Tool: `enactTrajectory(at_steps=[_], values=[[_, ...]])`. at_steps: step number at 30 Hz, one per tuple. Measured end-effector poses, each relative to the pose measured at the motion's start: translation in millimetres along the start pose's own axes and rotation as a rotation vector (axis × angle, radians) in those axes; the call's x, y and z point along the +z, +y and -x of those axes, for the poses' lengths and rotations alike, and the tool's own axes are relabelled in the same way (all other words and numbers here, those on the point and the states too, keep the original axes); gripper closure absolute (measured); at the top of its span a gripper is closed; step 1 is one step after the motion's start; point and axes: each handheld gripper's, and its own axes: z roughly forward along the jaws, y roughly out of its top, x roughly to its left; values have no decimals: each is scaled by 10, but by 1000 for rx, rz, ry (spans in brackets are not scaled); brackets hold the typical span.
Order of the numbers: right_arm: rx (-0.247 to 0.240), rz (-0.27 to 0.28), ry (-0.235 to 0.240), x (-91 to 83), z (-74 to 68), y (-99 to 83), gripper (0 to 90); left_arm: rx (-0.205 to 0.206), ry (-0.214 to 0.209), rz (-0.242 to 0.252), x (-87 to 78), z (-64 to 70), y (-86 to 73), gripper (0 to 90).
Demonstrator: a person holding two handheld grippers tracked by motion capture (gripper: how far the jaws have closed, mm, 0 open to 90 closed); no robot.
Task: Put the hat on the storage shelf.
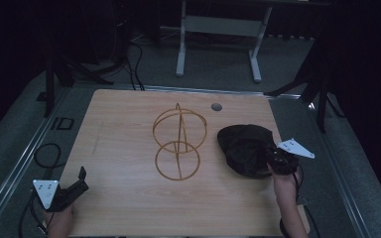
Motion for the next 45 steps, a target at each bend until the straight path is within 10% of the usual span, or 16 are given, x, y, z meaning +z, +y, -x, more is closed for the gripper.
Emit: enactTrajectory(at_steps=[29,45], values=[[-39,177,2,-604,48,904,872,27,-15,-4,7,24,-6,18],[-93,314,45,-799,-218,1592,872,28,-18,0,12,31,-7,18]])
